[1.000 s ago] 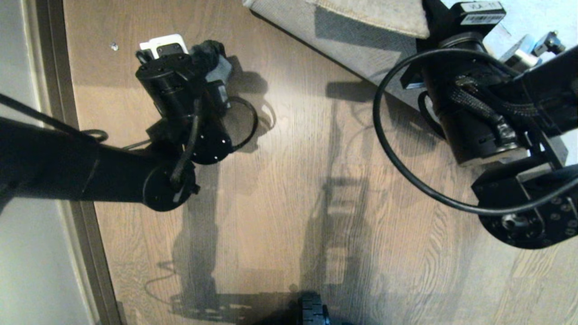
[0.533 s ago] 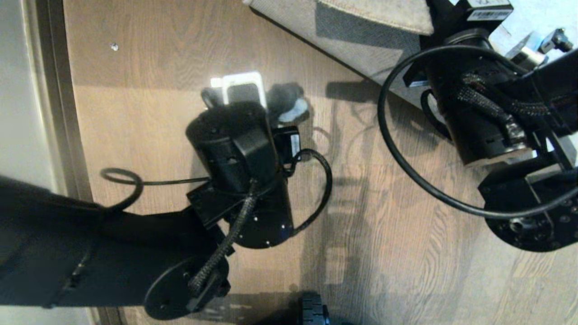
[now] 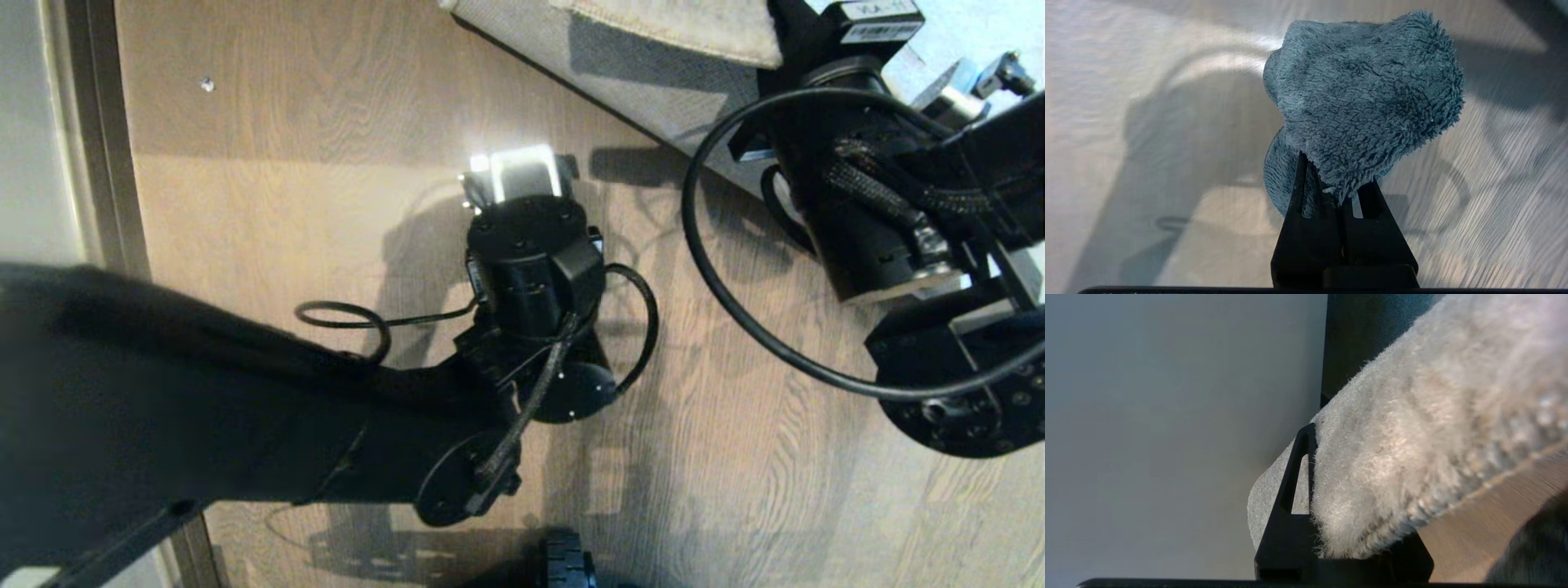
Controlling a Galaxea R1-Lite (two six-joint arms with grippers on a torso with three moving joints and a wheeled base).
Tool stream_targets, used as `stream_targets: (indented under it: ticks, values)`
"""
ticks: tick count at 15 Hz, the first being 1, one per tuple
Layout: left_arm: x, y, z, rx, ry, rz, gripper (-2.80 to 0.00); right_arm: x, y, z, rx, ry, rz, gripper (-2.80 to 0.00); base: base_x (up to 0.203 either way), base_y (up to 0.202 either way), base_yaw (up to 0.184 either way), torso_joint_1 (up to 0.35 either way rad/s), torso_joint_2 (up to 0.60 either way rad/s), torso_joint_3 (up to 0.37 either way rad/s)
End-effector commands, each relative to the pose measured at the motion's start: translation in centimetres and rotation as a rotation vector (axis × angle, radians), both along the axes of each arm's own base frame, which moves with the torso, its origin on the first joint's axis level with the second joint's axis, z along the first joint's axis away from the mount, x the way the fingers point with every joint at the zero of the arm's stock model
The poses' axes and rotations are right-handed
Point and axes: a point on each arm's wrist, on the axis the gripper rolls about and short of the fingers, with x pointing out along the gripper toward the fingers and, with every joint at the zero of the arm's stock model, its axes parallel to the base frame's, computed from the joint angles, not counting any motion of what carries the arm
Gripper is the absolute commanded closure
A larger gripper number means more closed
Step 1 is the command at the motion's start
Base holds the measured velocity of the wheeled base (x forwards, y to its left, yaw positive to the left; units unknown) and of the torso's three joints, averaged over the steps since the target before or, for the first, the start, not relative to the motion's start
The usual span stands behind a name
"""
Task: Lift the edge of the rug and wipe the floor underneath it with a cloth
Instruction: Wipe the floor under the carpet with a rag
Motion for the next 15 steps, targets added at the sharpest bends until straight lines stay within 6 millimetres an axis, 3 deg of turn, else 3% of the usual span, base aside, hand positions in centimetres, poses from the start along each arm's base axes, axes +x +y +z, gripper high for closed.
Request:
stream_targets:
  ticks: [1, 5, 10, 15]
  values:
    - [2.0, -1.9, -1.4, -0.004, -0.004, 0.019, 0.0, -0.3, -0.2, 0.1, 0.026, -0.029, 0.005, 0.0, 0.0, 0.0, 0.0, 0.0, 0.0, 0.0]
    - [6.0, 0.3, -1.4, 0.002, -0.012, 0.111, 0.0, -0.2, -0.1, 0.0, 0.022, -0.026, 0.006, 0.0, 0.0, 0.0, 0.0, 0.0, 0.0, 0.0]
    - [11.2, 7.9, 0.5, -0.019, -0.05, 0.284, 0.0, -0.2, -0.1, -0.1, 0.02, -0.025, 0.009, 0.0, 0.0, 0.0, 0.0, 0.0, 0.0, 0.0]
    - [13.5, 15.7, 3.2, -0.049, -0.097, 0.464, 0.0, -0.8, -0.5, 0.0, 0.018, -0.025, 0.011, 0.0, 0.0, 0.0, 0.0, 0.0, 0.0, 0.0]
